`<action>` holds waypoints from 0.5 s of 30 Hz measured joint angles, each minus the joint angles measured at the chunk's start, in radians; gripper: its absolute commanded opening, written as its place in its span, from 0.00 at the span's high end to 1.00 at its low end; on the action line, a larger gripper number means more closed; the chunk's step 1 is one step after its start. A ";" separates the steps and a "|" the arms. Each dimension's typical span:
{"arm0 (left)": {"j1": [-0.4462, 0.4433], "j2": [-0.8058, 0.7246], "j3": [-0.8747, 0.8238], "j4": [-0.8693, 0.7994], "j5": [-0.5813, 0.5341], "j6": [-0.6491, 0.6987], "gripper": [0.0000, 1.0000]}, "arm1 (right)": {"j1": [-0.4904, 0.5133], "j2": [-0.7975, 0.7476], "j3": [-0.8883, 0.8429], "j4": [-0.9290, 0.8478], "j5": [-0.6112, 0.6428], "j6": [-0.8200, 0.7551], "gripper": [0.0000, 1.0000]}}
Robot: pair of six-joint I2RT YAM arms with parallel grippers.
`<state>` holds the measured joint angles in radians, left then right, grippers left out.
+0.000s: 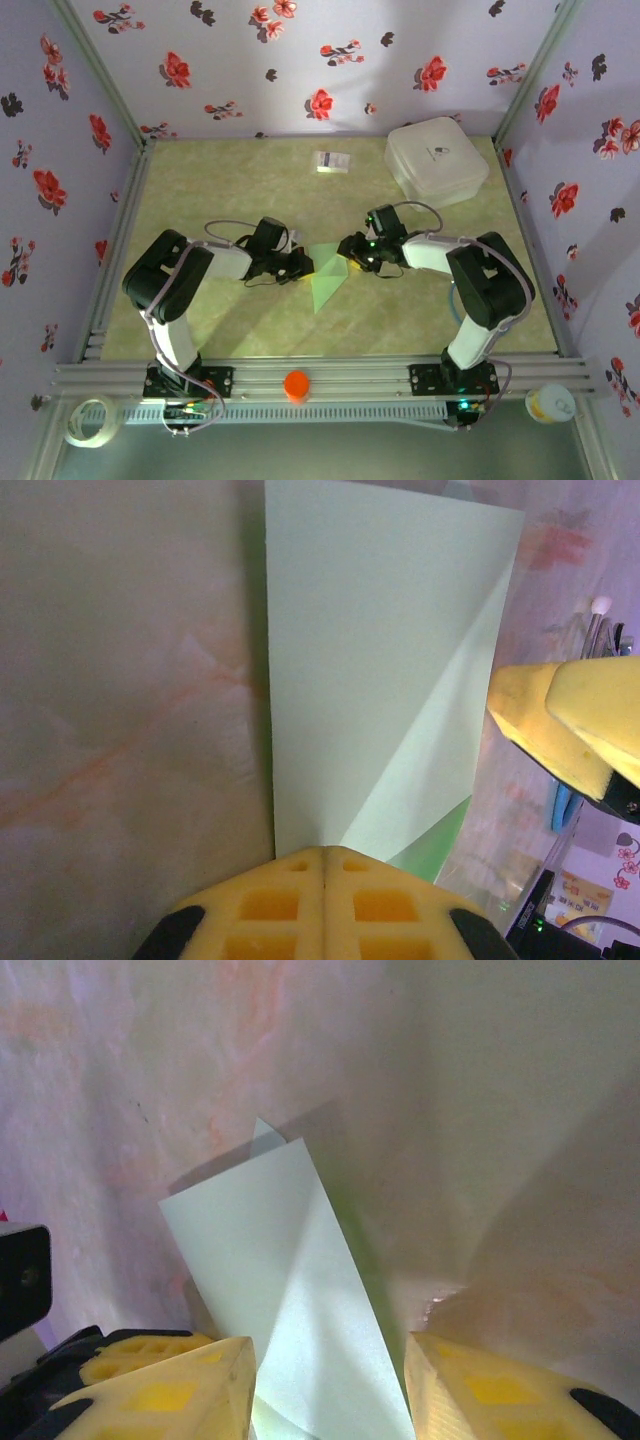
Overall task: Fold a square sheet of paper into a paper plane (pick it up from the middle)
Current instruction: Fold the wing for the fifth time at the center of the table.
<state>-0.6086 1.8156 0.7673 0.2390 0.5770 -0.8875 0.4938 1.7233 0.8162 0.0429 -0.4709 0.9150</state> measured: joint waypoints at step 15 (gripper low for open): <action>0.003 0.000 -0.005 0.010 0.003 0.000 1.00 | -0.023 0.011 -0.015 0.031 -0.135 -0.033 0.58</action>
<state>-0.6056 1.8156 0.7624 0.2493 0.5804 -0.8879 0.4709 1.7348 0.8009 0.0738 -0.6056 0.8818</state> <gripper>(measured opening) 0.047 0.420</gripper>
